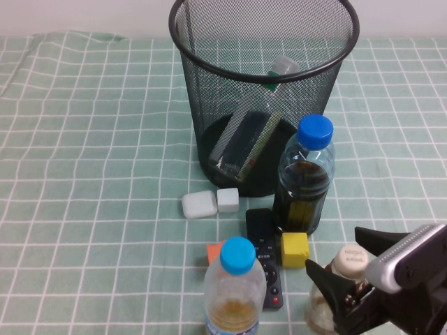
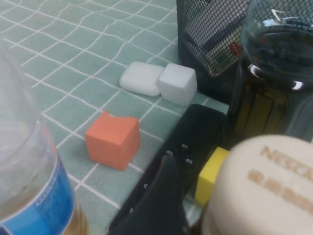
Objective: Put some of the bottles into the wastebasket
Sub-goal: Pick up a bottle from the table with right arm
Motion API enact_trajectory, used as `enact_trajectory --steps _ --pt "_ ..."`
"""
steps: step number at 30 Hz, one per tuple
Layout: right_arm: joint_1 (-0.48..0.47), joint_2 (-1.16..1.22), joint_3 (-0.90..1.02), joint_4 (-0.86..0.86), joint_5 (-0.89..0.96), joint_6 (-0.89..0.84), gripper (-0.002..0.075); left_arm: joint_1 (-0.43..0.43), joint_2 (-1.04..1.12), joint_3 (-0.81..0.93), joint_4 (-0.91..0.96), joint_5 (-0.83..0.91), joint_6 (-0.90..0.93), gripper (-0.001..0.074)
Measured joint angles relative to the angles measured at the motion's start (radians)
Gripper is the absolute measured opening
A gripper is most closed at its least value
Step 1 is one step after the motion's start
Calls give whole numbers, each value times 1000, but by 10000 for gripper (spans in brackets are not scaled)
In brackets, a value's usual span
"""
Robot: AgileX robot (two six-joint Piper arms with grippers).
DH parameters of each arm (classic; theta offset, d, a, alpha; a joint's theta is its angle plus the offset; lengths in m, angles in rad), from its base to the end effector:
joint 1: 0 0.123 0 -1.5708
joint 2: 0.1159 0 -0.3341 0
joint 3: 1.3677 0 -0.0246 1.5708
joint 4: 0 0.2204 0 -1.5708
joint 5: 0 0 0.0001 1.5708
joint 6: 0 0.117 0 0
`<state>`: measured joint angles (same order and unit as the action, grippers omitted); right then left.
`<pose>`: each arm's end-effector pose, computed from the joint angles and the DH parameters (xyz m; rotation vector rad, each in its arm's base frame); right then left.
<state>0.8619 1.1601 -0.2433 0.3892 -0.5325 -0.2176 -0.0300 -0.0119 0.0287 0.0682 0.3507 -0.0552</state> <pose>0.1333 0.1208 0.2594 -0.5697 1.8379 0.4831 -0.0017 0.0028 0.1654 0.0196 1.8502 0.0069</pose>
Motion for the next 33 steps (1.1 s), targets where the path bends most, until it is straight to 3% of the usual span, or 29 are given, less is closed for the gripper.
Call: enact_trajectory --steps 9,12,16,18,23,27,33 --pt "0 70 -15 -23 -50 32 618 0 0 0 0 0 0 -4" --pt "0 72 -17 -23 -50 43 540 0 0 0 0 0 0 -4" --pt "0 72 -38 -17 -42 50 322 0 0 0 0 0 0 -4" --pt "0 70 -64 -1 -12 45 290 0 0 0 0 0 0 -4" --pt "-11 23 -153 22 184 -86 290 0 0 0 0 0 0 -4" --pt "-83 -24 -270 24 450 -126 290 0 0 0 0 0 0 -4" --pt "-247 -38 -464 -38 891 29 290 0 0 0 0 0 0 -4"
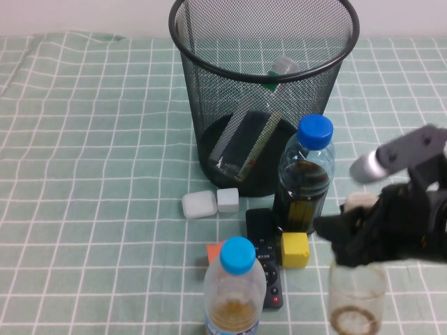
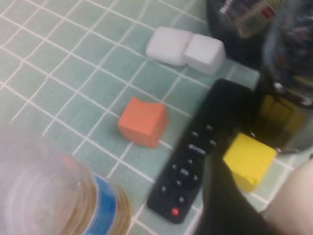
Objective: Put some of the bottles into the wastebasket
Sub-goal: Pick up a bottle from the table with right arm, then place the bottle in the trash can
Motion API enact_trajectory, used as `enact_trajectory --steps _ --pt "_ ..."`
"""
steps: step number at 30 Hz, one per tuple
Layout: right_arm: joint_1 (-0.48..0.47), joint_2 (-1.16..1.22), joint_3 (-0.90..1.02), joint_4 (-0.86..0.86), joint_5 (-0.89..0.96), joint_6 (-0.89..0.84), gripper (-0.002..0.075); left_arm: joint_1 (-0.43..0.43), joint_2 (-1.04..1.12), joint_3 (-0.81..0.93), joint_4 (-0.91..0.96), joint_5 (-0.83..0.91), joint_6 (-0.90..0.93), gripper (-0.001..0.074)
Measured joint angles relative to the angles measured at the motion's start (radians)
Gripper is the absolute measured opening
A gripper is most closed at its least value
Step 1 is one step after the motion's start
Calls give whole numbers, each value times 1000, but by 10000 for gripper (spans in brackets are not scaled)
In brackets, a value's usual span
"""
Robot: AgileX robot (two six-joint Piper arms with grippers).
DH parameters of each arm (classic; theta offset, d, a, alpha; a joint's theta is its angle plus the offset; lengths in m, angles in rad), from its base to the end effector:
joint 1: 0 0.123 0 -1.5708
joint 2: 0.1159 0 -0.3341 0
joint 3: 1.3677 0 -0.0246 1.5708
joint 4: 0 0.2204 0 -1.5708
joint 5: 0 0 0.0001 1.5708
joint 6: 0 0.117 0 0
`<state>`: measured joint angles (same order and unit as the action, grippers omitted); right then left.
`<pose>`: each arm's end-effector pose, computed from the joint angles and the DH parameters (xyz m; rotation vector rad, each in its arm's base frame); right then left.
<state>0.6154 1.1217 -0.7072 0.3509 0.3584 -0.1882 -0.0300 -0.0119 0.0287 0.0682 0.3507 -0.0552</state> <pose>0.1540 0.1262 0.3194 -0.6015 2.2068 0.5396 -0.0017 0.0028 0.1654 0.0196 1.8502 0.0069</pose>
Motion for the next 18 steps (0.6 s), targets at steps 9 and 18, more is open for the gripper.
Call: enact_trajectory --steps 9,18 --pt "-133 13 -400 -439 434 436 290 0 0 0 0 0 0 -4" --pt "-140 215 -1025 -583 545 448 290 0 0 0 0 0 0 -4"
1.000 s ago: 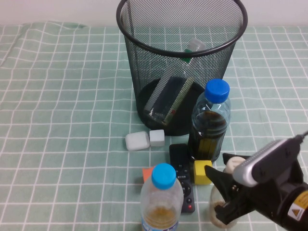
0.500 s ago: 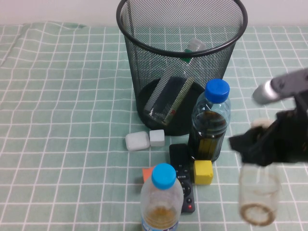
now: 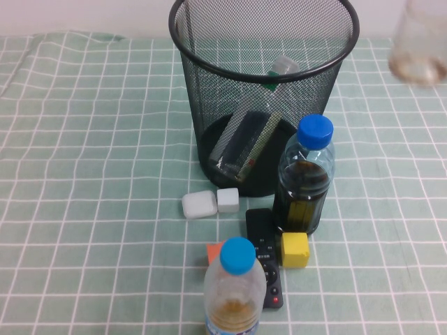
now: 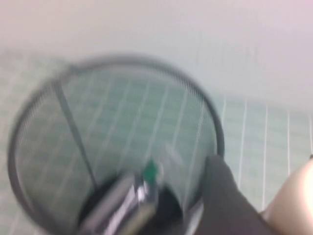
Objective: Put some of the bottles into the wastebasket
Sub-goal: Place the bottle in the trash can
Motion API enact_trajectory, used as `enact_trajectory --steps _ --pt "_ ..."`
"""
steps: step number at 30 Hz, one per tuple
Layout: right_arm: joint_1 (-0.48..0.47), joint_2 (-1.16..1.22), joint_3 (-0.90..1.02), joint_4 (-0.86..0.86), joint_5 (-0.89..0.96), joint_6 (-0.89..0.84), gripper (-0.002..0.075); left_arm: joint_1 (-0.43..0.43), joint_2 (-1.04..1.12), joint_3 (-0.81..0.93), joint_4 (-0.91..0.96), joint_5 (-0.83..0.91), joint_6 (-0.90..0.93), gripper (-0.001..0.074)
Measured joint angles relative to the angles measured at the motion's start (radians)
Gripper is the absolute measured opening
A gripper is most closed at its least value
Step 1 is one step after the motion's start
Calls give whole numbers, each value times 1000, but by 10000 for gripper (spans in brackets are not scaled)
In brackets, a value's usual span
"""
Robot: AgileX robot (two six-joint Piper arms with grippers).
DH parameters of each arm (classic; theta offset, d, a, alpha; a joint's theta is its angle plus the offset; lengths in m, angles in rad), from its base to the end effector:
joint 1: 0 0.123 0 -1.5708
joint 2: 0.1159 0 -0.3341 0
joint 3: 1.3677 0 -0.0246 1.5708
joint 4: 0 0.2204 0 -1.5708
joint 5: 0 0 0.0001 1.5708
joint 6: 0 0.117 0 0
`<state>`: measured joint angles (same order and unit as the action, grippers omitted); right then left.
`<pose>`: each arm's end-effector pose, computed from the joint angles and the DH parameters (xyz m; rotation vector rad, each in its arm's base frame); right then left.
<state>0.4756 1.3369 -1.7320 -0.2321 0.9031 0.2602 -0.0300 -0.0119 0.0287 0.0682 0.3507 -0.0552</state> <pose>0.2321 0.0957 0.5331 -0.2378 1.9626 0.2056 -0.0017 0.0028 0.1654 0.0196 1.8502 0.0069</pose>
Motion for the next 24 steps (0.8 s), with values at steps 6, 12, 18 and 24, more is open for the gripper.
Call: enact_trajectory --steps 6,12,18,24 --pt "0 255 -374 91 6 -111 290 0 0 0 0 0 0 -5" --pt "0 521 -597 195 -5 -183 290 0 0 0 0 0 0 -5" --pt "0 703 -627 248 -128 -267 290 0 0 0 0 0 0 -5" --pt "0 786 -631 369 -152 -329 290 0 0 0 0 0 0 -5"
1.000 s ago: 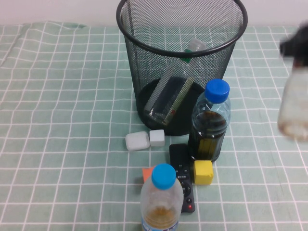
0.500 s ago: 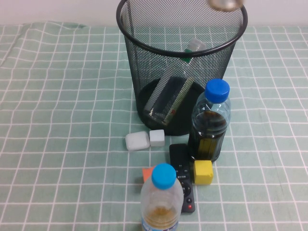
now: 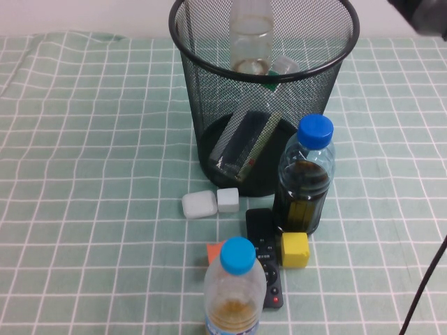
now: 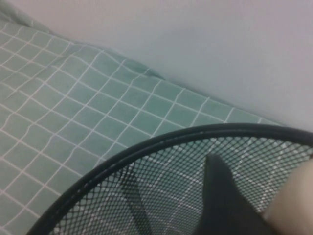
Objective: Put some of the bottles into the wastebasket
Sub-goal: Place the bottle in the trash can
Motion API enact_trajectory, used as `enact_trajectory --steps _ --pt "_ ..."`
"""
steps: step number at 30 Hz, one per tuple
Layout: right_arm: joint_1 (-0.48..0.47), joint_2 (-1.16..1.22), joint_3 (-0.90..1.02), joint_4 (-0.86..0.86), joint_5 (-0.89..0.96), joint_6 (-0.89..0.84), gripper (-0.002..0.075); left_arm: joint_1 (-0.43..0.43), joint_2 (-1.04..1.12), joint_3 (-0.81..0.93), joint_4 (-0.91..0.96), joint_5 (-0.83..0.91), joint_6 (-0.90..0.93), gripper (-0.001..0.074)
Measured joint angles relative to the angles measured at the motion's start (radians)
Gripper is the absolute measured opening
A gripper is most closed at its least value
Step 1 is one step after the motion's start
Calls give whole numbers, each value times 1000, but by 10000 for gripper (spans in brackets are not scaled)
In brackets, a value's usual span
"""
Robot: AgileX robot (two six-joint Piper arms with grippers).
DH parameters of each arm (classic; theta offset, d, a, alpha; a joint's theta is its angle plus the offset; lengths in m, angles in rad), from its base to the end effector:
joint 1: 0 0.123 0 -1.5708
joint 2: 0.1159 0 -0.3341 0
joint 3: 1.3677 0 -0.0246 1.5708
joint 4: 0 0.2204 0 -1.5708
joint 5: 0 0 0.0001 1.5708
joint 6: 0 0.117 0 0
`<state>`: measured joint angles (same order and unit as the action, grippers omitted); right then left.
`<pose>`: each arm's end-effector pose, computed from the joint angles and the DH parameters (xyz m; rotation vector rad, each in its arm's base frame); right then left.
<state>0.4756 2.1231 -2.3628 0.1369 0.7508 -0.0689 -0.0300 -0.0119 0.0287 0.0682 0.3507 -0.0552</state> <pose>0.4521 0.2451 0.4318 -0.5025 1.9488 0.4184 -0.0017 0.0028 0.1654 0.0196 1.8502 0.0069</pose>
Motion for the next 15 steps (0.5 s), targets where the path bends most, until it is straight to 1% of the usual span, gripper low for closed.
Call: enact_trajectory --steps 3,4,7,8,9,10,12,13,15 --pt "0 22 0 22 -4 -11 304 0 0 0 0 0 0 -5" --pt "0 28 0 27 -4 -11 331 0 0 0 0 0 0 -5" --pt "0 32 0 41 -2 -11 470 0 0 0 0 0 0 -5" --pt "0 32 0 43 1 -8 507 0 0 0 0 0 0 -5" --pt "0 28 0 43 4 -4 526 0 0 0 0 0 0 -5" --pt "0 20 0 37 18 2 531 0 0 0 0 0 0 -5" --pt "0 -4 0 19 58 18 508 0 0 0 0 0 0 -5" --pt "0 -22 0 7 92 31 478 0 0 0 0 0 0 -5" --pt "0 -66 0 -22 172 54 395 0 0 0 0 0 0 -5"
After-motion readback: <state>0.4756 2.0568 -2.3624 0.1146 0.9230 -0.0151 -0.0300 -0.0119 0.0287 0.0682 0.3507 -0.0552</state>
